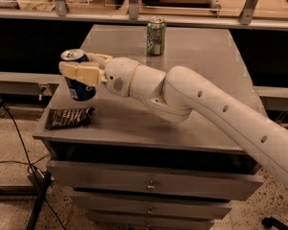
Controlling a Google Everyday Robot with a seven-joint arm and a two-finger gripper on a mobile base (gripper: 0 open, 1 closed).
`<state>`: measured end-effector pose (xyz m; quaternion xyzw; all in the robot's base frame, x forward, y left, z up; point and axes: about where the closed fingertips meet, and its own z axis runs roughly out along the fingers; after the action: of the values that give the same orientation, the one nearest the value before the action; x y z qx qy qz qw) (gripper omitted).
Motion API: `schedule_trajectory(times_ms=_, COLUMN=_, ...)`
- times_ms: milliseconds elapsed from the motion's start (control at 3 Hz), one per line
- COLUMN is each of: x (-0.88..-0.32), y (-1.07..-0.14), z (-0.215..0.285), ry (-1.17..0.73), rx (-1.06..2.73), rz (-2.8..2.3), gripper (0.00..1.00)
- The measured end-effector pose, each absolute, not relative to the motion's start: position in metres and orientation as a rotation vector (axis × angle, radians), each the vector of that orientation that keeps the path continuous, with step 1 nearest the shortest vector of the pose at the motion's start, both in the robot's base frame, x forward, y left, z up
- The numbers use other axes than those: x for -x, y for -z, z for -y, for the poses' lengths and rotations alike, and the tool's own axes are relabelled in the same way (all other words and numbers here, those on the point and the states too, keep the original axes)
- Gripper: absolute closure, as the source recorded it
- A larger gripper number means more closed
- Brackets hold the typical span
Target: Move pepsi can near rxbar chocolate
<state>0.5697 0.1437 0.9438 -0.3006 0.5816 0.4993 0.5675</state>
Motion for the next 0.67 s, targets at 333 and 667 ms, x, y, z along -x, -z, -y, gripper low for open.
schedule_trajectory(times_ms=333, x=-0.5566, y=-0.9368, z=-0.158, ry=-1.209, rx=0.706, rz=-1.343, gripper=0.87)
schedule_trajectory(times_ms=667, x=-0.5513, y=-0.9345, z=-0.1663, ry=-1.167, rx=0.76, rz=-1.33, gripper=0.63)
